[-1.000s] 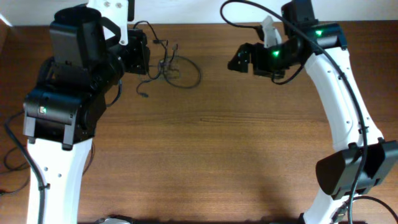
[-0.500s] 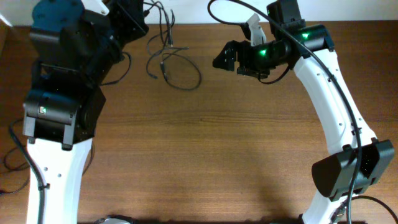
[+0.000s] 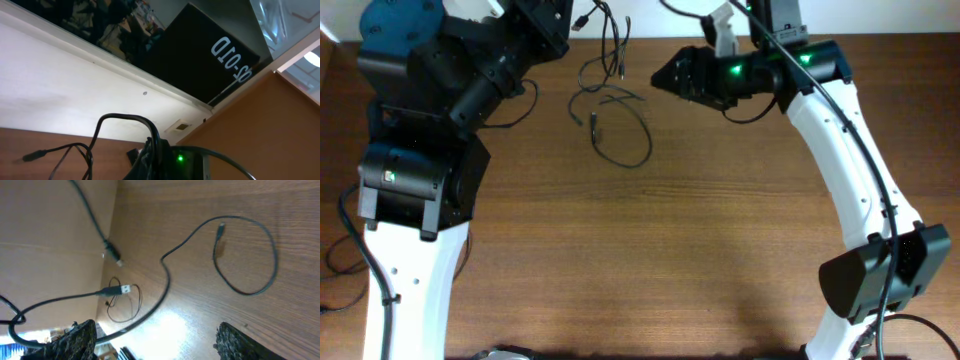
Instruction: Untangle cables
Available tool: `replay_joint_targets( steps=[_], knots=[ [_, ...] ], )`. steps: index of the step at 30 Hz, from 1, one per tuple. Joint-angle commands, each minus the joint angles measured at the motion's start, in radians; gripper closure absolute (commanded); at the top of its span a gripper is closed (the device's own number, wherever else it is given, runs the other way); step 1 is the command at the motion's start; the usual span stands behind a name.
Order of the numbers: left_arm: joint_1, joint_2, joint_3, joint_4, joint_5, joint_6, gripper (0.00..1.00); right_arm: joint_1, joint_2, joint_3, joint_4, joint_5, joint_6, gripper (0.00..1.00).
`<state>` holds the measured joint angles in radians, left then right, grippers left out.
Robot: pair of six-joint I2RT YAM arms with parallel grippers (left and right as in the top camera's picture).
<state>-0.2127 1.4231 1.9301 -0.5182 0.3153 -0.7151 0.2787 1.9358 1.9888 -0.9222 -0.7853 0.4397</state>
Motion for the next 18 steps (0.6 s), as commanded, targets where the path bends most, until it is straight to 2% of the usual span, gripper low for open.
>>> replay_joint_targets(
  steps=[1, 3, 5, 8, 10, 12, 14, 16, 18],
  knots=[
    [0.008, 0.022, 0.016, -0.004, -0.025, 0.145, 1.00, 0.051, 0.019, 0.010, 0.003, -0.102, -0.093, 0.24],
    [0.031, 0.039, 0.016, -0.050, -0.093, 0.143, 1.00, 0.055, 0.019, 0.010, -0.009, -0.102, -0.092, 0.23],
    [0.046, 0.051, 0.016, -0.071, -0.157, 0.085, 1.00, 0.055, 0.019, 0.010, -0.029, -0.103, -0.087, 0.23],
    [0.046, 0.055, 0.016, -0.097, -0.208, -0.084, 1.00, 0.058, 0.019, 0.010, -0.056, -0.102, -0.018, 0.24],
    [0.045, 0.055, 0.016, -0.100, -0.208, -0.258, 1.00, 0.061, 0.019, 0.010, -0.046, -0.101, 0.096, 0.23],
    [0.045, 0.055, 0.016, -0.101, -0.209, -0.344, 1.00, 0.083, 0.020, 0.010, -0.010, -0.093, 0.090, 0.23],
    [0.046, 0.055, 0.016, -0.097, -0.264, -0.367, 1.00, 0.126, 0.032, 0.010, 0.015, -0.069, 0.062, 0.24],
    [0.046, 0.055, 0.016, -0.096, -0.333, -0.369, 1.00, 0.188, 0.052, 0.010, 0.014, 0.045, 0.062, 0.24],
    [0.046, 0.054, 0.016, -0.095, -0.339, -0.369, 1.00, 0.222, 0.065, 0.010, 0.015, 0.097, 0.062, 0.24]
  ],
)
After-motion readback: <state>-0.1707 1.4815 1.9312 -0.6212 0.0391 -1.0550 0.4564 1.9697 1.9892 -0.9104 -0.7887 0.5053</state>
